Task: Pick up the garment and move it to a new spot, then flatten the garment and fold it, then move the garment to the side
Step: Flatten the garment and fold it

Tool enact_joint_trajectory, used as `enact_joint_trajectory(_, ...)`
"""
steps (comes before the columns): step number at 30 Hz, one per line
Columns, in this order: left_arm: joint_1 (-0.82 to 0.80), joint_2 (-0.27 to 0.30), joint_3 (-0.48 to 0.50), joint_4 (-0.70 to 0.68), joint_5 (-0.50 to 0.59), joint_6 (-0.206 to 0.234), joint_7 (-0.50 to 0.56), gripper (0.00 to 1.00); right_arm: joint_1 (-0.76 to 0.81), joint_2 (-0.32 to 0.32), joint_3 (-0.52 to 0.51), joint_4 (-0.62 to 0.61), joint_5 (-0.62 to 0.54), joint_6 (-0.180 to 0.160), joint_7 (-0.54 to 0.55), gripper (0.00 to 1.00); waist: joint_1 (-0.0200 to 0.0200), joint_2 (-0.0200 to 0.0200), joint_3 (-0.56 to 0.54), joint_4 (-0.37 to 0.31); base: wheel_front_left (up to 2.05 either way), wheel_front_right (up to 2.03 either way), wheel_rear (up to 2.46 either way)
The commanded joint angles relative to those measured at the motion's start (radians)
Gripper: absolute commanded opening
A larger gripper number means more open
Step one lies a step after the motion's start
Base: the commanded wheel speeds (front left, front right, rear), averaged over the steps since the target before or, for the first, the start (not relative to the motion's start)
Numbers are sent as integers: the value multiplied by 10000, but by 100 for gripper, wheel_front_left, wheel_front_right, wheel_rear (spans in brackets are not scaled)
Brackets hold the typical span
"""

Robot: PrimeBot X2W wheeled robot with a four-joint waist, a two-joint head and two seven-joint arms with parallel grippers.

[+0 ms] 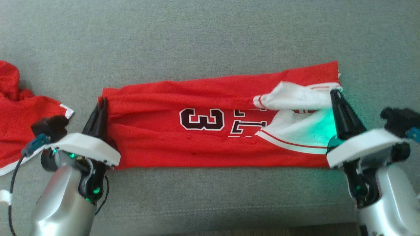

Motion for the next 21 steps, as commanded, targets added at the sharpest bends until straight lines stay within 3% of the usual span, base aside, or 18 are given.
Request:
enact_joint_trajectory(1, -5, 433, 391, -403, -59, 83, 70, 0, 105, 78, 70, -592, -94, -7, 44, 0, 0, 0, -18, -37, 0, 0, 0)
enact_joint_trajectory(4, 380, 472, 345, -615, -135, 194, 331, 0, 665, 296, -73, -792, -207, -7, 280, 0, 0, 0, -52, -69, 0, 0, 0)
enact_joint_trajectory(5, 474, 474, 323, -667, -141, 241, 393, 34, 819, 355, -79, -825, -232, -7, 355, 0, 0, 0, -62, -64, 0, 0, 0)
enact_joint_trajectory(6, 553, 474, 299, -711, -135, 289, 436, 98, 954, 379, -56, -851, -373, -7, 403, 33, 0, 0, -76, -58, 0, 0, 0)
enact_joint_trajectory(7, 629, 465, 275, -751, -137, 321, 469, 100, 1075, 394, -15, -871, -538, -7, 437, 89, 0, 0, -94, -55, 0, 0, 0)
enact_joint_trajectory(8, 705, 456, 278, -797, -139, 368, 454, 100, 1174, 416, 13, -912, -688, -7, 412, 100, 0, 0, -132, -61, 0, 0, 0)
enact_joint_trajectory(15, 1402, 592, 386, -1534, 598, 1172, -19, 100, 1597, 610, -187, -1407, -1832, -7, -25, 100, 0, 0, -483, -103, 0, 0, 0)
enact_joint_trajectory(21, 1997, 626, 739, -3044, 1620, 1880, -147, 100, 1578, 744, -657, -2195, -2669, -7, -649, 100, 0, 0, -838, 4, 0, 0, 0)
